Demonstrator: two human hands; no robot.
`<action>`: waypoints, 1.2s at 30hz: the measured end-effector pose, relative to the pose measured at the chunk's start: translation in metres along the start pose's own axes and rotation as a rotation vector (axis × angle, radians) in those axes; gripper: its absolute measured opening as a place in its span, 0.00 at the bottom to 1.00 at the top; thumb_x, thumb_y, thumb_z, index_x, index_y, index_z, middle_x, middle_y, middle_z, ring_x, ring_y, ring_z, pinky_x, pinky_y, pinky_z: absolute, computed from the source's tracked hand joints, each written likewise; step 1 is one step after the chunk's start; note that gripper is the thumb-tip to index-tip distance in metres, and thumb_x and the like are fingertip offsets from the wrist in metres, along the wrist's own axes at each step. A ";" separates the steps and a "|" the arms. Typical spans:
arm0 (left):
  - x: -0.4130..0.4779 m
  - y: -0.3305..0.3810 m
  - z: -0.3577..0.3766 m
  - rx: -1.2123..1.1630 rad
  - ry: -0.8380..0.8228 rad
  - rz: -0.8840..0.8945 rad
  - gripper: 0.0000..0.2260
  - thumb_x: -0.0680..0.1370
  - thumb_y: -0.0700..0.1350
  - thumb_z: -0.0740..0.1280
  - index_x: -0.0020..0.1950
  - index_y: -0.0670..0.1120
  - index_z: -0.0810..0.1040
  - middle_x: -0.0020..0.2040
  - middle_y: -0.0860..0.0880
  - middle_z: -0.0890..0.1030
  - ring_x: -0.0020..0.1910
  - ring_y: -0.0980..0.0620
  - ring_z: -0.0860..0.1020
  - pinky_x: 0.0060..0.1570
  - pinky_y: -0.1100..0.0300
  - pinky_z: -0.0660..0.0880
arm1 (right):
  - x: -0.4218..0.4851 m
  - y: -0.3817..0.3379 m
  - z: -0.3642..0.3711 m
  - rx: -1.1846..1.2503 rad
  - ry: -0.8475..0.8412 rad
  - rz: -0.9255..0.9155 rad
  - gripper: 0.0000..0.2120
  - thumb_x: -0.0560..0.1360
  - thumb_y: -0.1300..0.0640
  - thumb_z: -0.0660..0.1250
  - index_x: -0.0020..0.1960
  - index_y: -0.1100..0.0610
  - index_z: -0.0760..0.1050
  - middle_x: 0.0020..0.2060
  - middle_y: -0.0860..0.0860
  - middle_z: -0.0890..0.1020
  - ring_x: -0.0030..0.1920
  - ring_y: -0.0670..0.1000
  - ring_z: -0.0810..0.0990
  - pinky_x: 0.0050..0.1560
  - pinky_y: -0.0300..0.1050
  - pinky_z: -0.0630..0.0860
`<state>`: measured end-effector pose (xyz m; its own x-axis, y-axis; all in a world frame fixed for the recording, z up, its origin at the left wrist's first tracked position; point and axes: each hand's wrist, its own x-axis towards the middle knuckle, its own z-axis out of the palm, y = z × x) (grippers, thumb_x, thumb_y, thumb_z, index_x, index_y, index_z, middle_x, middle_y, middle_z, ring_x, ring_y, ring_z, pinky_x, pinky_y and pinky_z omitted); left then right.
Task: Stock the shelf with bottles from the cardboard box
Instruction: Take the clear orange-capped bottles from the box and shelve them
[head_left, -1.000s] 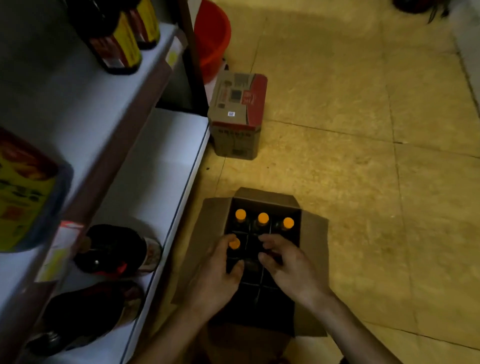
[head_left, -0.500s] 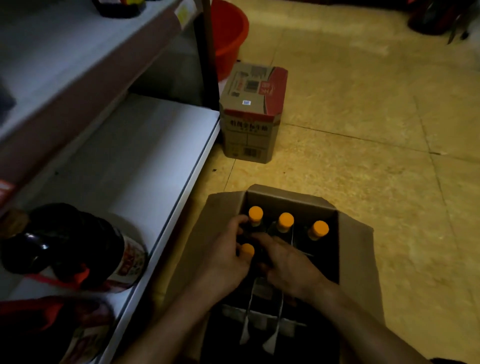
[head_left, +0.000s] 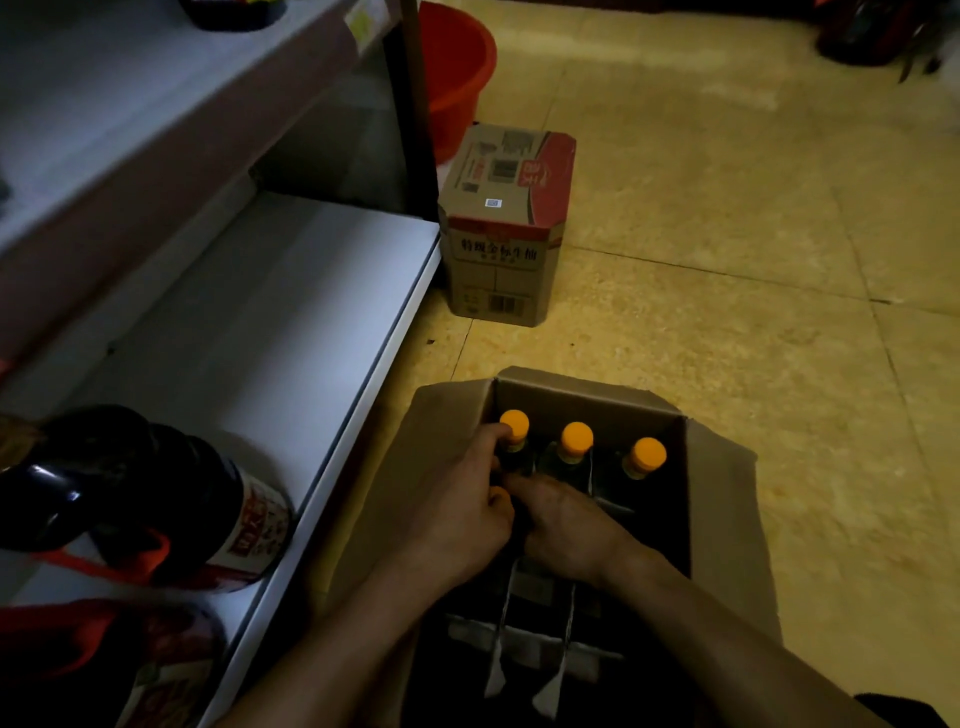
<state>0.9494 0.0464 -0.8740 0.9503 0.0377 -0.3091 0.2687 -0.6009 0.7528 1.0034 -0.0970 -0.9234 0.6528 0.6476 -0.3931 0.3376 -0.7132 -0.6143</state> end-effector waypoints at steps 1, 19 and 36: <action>0.001 -0.001 -0.001 -0.012 -0.003 -0.003 0.29 0.82 0.38 0.66 0.78 0.57 0.62 0.60 0.55 0.72 0.47 0.61 0.74 0.42 0.70 0.72 | 0.001 0.000 0.002 0.021 0.015 -0.010 0.20 0.74 0.48 0.65 0.65 0.48 0.73 0.58 0.55 0.81 0.57 0.57 0.81 0.56 0.59 0.79; 0.003 0.000 -0.032 -0.212 -0.121 0.018 0.25 0.80 0.32 0.65 0.72 0.54 0.70 0.59 0.56 0.76 0.55 0.63 0.75 0.42 0.78 0.74 | -0.027 -0.029 -0.037 0.243 0.286 -0.064 0.10 0.77 0.48 0.72 0.57 0.45 0.81 0.49 0.42 0.85 0.50 0.39 0.81 0.53 0.42 0.79; -0.001 0.006 -0.015 -0.329 -0.389 0.075 0.31 0.74 0.45 0.78 0.65 0.72 0.67 0.62 0.69 0.79 0.62 0.68 0.77 0.57 0.67 0.78 | -0.074 -0.064 -0.087 0.635 0.807 -0.154 0.19 0.71 0.41 0.72 0.43 0.57 0.81 0.36 0.54 0.83 0.40 0.52 0.84 0.41 0.55 0.82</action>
<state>0.9523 0.0545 -0.8602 0.8569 -0.3327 -0.3938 0.2972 -0.3053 0.9047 0.9922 -0.1221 -0.7956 0.9720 0.1800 0.1513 0.1888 -0.2138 -0.9585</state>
